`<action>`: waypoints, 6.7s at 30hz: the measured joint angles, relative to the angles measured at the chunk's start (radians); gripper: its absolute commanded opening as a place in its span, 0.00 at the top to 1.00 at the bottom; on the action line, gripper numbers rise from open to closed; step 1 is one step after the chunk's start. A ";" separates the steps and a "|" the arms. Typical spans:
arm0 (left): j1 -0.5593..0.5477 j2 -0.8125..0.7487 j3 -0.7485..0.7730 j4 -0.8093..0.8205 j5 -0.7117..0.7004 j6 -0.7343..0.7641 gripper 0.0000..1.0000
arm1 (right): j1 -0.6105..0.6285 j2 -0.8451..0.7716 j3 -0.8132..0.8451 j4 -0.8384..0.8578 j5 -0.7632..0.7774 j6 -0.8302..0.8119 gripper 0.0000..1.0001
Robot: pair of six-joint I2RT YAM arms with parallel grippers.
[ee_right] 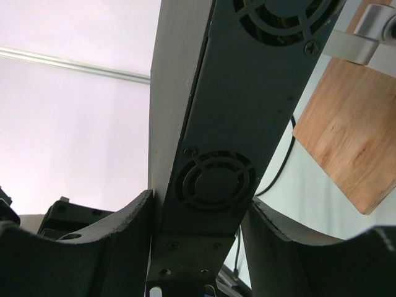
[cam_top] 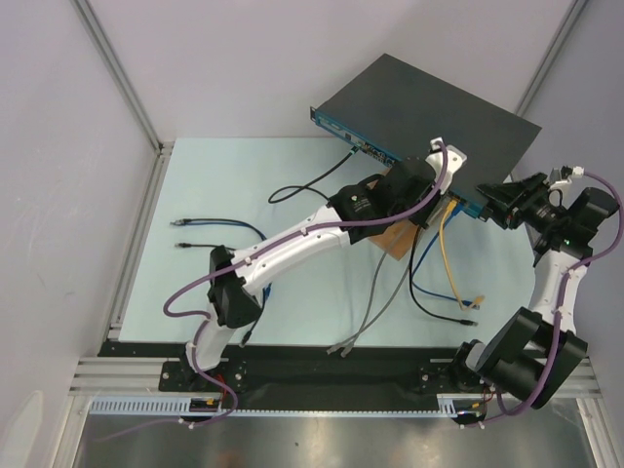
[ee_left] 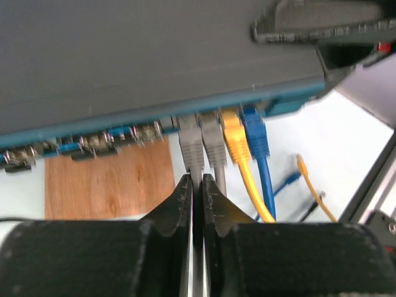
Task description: Insert the plug into the switch port
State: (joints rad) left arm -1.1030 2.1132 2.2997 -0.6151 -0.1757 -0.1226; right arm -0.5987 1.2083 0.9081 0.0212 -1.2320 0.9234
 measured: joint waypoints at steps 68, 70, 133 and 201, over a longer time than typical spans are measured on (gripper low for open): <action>0.029 -0.047 -0.011 -0.069 0.093 0.002 1.00 | 0.003 0.085 0.090 -0.188 -0.118 -0.139 1.00; 0.029 -0.039 -0.001 -0.078 0.093 0.002 1.00 | 0.003 0.085 0.090 -0.188 -0.116 -0.139 1.00; 0.646 -1.079 -1.601 -0.502 0.700 2.020 0.13 | -0.042 0.311 0.925 -1.268 0.183 -1.138 0.00; -0.002 -0.711 -0.750 0.227 -0.036 0.410 0.99 | 0.376 -0.061 0.447 -0.379 -0.084 -0.184 0.36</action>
State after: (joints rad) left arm -1.1053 1.4017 1.5501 -0.3878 -0.2115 0.2874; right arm -0.2230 1.1477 1.3556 -0.3580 -1.3155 0.7391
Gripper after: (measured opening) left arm 0.036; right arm 0.668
